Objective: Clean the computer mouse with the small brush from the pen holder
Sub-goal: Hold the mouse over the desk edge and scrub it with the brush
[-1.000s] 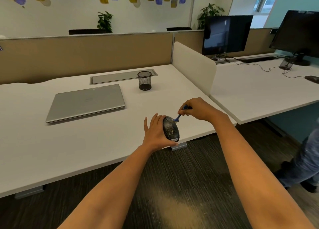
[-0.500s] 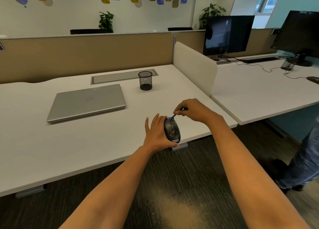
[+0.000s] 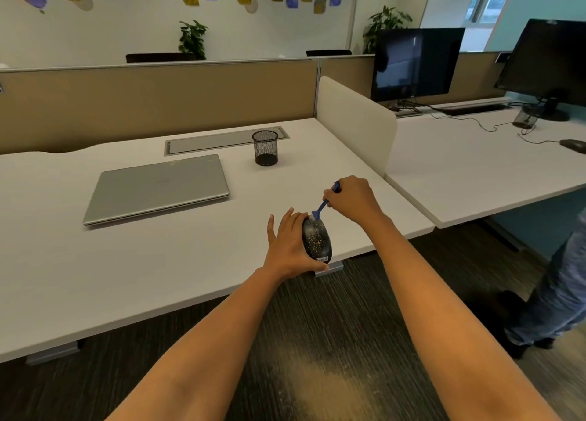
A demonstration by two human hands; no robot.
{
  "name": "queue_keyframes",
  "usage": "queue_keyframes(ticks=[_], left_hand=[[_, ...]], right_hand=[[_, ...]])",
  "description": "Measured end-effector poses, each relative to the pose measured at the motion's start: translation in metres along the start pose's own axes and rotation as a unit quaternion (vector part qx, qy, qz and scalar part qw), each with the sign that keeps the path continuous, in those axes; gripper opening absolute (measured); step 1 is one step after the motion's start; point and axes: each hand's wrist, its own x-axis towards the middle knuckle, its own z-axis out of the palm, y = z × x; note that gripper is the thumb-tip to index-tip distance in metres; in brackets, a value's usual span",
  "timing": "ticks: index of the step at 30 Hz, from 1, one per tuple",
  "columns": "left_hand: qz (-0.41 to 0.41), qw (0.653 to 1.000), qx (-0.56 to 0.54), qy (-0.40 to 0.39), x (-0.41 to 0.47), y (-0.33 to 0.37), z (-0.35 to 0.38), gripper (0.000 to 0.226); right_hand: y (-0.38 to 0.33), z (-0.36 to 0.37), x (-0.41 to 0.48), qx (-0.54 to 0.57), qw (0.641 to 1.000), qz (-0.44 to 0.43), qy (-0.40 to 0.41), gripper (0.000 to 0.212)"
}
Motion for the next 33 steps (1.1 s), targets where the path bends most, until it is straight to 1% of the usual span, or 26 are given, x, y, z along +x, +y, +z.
queue_keyframes(ticks=[2,6,11,13,15,17,23,26,28,33], left_hand=[[-0.001,1.000,0.002,-0.002,0.000,0.000,-0.001,0.113],[0.002,1.000,-0.006,-0.001,0.001,0.002,-0.002,0.112],[0.004,1.000,0.002,-0.004,0.001,-0.001,-0.004,0.113],[0.005,1.000,0.003,-0.006,0.000,-0.002,-0.003,0.112],[0.004,1.000,-0.001,-0.005,0.001,-0.002,-0.003,0.112],[0.001,1.000,-0.005,-0.003,0.003,-0.001,-0.004,0.113],[-0.005,1.000,0.003,-0.006,0.002,-0.004,-0.004,0.114],[-0.005,1.000,-0.003,-0.007,0.001,-0.005,-0.003,0.113],[-0.007,1.000,-0.005,-0.007,0.002,-0.004,-0.003,0.113],[-0.015,1.000,-0.002,-0.007,0.002,-0.006,-0.004,0.113]], right_hand=[[-0.001,-0.002,0.004,0.008,1.000,0.018,0.009,0.027],[-0.007,0.001,0.000,0.041,0.997,0.036,0.053,0.025],[-0.009,0.005,0.002,0.032,0.997,0.066,0.019,0.017],[-0.009,0.003,0.006,0.042,0.996,0.074,0.016,0.019],[-0.010,0.002,0.005,0.052,0.996,0.067,0.036,0.019],[-0.012,0.004,0.000,0.052,0.996,0.057,0.052,0.024],[-0.011,0.007,0.000,0.025,0.998,0.057,0.018,0.020],[-0.014,0.006,-0.001,0.041,0.997,0.039,0.058,0.023],[-0.016,0.009,-0.007,0.046,0.996,0.023,0.070,0.025],[-0.017,0.013,-0.012,0.026,0.999,0.035,0.027,0.021]])
